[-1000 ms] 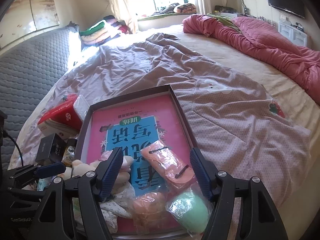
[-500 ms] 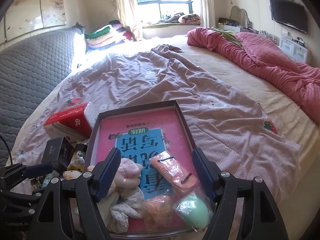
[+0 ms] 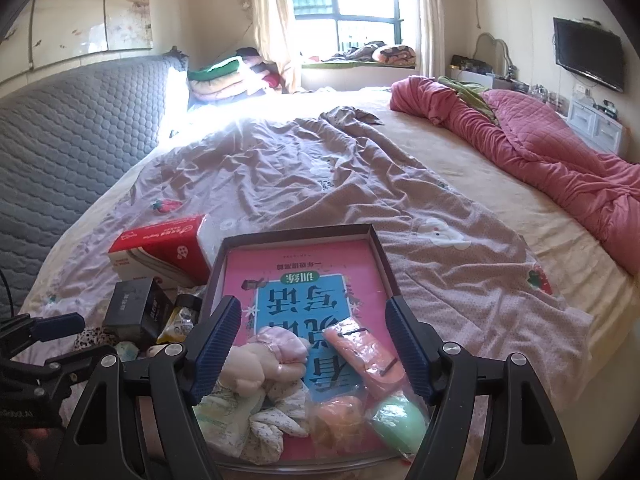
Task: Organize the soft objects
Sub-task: 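Withdraw both open grippers from the tray back toward the pile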
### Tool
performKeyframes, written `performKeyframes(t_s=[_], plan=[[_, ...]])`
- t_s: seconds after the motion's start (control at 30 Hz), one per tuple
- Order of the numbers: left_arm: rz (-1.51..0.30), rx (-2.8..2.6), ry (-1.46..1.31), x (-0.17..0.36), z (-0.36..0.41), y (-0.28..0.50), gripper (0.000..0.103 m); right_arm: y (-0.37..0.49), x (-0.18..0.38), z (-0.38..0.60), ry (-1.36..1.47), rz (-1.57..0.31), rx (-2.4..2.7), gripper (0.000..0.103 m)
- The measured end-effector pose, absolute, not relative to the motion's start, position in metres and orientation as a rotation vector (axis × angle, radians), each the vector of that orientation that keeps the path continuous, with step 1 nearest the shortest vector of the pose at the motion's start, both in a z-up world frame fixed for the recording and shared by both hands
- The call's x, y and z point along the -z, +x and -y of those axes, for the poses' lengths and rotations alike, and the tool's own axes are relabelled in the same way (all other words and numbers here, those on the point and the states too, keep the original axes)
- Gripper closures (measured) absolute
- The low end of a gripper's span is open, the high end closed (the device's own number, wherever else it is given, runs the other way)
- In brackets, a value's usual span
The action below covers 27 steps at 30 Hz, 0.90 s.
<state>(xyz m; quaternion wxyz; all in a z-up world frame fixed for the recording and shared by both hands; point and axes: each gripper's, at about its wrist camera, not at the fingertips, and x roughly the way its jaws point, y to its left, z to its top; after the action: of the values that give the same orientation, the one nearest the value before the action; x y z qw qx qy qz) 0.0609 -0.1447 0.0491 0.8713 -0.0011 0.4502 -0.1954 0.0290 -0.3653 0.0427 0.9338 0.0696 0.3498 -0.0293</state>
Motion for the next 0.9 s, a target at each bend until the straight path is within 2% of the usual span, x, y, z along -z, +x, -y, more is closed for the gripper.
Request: performKeyframes(t_s=[0.4,0.9], plan=[[-0.916,0.293,-0.087,-0.062,0.076,0.067,0.024,0.028,-0.058,0.336,0.087,-0.693,0.003,0.027],[-0.94,0.23,-0.125,-0.048,0.034,0.06,0.024,0.025,-0.073,0.295,0.008,-0.677,-0.073,0.027]])
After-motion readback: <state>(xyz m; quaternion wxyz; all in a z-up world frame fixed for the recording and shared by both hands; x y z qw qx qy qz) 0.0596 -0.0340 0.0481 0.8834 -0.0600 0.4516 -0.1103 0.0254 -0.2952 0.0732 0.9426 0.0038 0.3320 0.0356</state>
